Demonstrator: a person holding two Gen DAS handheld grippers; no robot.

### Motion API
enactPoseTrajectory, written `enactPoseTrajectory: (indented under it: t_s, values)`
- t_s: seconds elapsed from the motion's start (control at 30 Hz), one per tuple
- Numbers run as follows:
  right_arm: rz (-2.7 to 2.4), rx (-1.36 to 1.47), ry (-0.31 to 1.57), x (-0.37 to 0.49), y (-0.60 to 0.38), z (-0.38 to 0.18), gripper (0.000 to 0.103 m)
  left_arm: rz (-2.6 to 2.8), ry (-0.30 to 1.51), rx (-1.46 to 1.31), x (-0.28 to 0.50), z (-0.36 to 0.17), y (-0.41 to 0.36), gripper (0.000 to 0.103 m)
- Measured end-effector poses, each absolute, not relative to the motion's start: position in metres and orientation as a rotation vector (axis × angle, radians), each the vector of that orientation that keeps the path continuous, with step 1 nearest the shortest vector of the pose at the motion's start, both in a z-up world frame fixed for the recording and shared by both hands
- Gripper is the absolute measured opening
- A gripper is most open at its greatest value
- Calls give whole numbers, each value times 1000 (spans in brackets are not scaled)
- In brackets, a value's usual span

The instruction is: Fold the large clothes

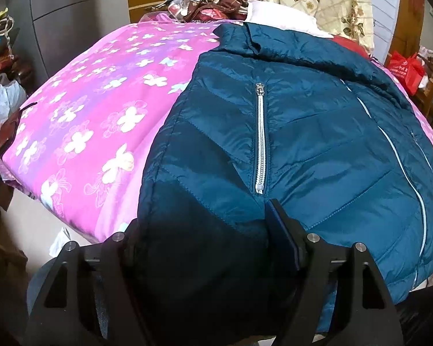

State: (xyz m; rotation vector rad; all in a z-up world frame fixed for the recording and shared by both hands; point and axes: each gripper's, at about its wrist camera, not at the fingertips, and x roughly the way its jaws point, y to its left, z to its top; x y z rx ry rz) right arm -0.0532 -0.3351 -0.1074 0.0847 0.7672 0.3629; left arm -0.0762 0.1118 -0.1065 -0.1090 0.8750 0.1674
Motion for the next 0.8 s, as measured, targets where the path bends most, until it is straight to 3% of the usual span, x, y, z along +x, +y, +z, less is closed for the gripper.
enactPoseTrajectory:
  t_s: [0.17, 0.43, 0.63, 0.8]
  values:
    - [384, 189, 766, -52, -346, -106, 75, 170, 877, -110, -76, -106, 112, 73]
    - [332, 62, 745, -56, -329, -108, 74, 169, 881, -109, -76, -107, 111, 73]
    - [309, 128, 774, -52, -343, -106, 50, 170, 882, -107, -75, -107, 111, 74]
    - [301, 86, 767, -54, -339, -106, 49, 171, 885, -109, -75, -107, 112, 76]
